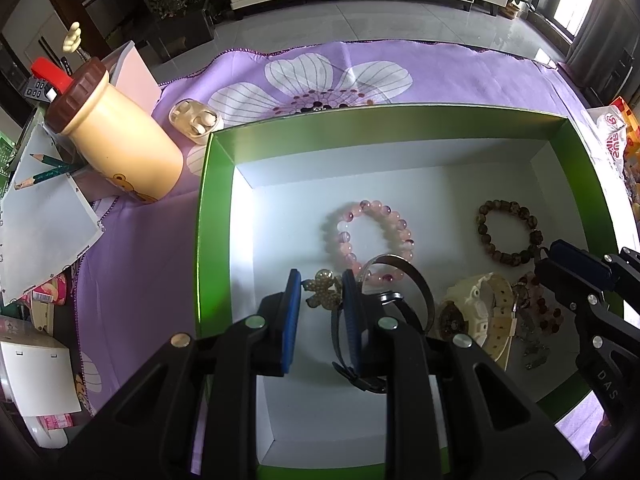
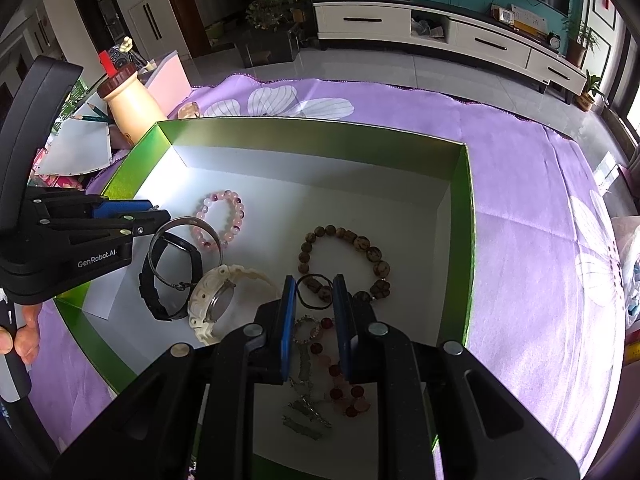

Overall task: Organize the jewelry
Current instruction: 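Open both tools to release the held pieces inside the box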

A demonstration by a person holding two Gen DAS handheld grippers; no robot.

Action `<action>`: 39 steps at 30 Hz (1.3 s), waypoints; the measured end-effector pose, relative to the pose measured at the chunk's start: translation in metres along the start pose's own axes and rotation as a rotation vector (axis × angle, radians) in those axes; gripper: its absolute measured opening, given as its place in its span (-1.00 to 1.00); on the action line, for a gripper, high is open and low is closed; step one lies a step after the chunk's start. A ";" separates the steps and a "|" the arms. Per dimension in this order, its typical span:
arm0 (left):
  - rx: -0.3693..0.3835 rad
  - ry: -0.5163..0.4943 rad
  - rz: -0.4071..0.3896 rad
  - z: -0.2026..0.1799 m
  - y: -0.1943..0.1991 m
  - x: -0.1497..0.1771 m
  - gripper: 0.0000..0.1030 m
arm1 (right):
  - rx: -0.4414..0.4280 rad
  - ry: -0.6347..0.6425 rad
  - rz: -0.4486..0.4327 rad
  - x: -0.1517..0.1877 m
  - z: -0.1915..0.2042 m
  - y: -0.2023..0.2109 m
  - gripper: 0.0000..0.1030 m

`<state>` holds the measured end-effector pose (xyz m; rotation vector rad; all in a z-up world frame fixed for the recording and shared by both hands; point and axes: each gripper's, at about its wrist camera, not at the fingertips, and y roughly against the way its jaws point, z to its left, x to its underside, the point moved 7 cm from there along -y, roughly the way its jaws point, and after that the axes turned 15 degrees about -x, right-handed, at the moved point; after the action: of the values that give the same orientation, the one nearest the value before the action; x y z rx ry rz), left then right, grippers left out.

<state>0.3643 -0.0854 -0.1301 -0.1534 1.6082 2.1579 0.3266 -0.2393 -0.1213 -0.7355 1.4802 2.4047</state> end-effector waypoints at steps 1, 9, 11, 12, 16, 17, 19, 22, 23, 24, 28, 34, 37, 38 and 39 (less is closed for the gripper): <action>0.000 0.000 0.000 0.000 0.000 0.000 -0.60 | -0.002 -0.001 0.000 0.000 0.000 0.000 -0.65; -0.004 0.000 0.001 0.000 0.000 0.001 -0.60 | -0.007 -0.007 0.008 0.001 0.001 -0.002 -0.64; -0.004 0.000 0.002 0.000 0.000 0.001 -0.60 | -0.008 -0.011 0.008 0.001 0.000 -0.001 -0.64; -0.005 0.000 0.001 0.000 0.000 0.001 -0.60 | -0.008 -0.012 0.009 0.001 0.000 -0.001 -0.64; -0.006 0.000 -0.002 0.000 0.000 0.001 -0.60 | -0.009 -0.014 0.009 0.001 0.000 -0.001 -0.64; -0.007 -0.001 -0.003 0.000 0.000 0.001 -0.60 | -0.009 -0.014 0.010 0.001 0.000 -0.001 -0.64; -0.009 -0.001 -0.007 0.000 0.001 0.001 -0.58 | -0.011 -0.016 0.010 0.001 0.000 -0.001 -0.64; -0.012 0.000 -0.011 0.000 0.003 0.001 -0.56 | -0.012 -0.018 0.012 0.002 0.000 -0.001 -0.64; -0.013 0.001 -0.013 0.001 0.003 0.001 -0.55 | -0.011 -0.019 0.014 0.002 0.000 -0.001 -0.64; -0.016 0.001 -0.014 0.001 0.004 0.000 -0.51 | -0.010 -0.020 0.015 0.003 0.000 -0.001 -0.64; -0.023 0.002 -0.022 0.003 0.007 0.000 -0.35 | -0.012 -0.028 0.013 0.003 0.001 -0.001 -0.63; -0.030 0.005 -0.035 0.007 0.013 0.001 -0.17 | -0.007 -0.032 0.005 0.001 0.000 0.004 -0.63; -0.030 0.004 -0.042 0.007 0.017 0.001 -0.13 | -0.009 -0.034 0.000 0.000 0.001 0.008 -0.62; -0.031 0.004 -0.046 0.007 0.020 0.001 -0.11 | -0.008 -0.033 -0.003 0.000 0.001 0.010 -0.62; -0.032 0.005 -0.050 0.008 0.022 0.001 -0.05 | -0.008 -0.033 -0.004 0.000 0.002 0.011 -0.61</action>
<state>0.3554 -0.0825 -0.1088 -0.2073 1.5568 2.1471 0.3212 -0.2431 -0.1121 -0.6961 1.4560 2.4088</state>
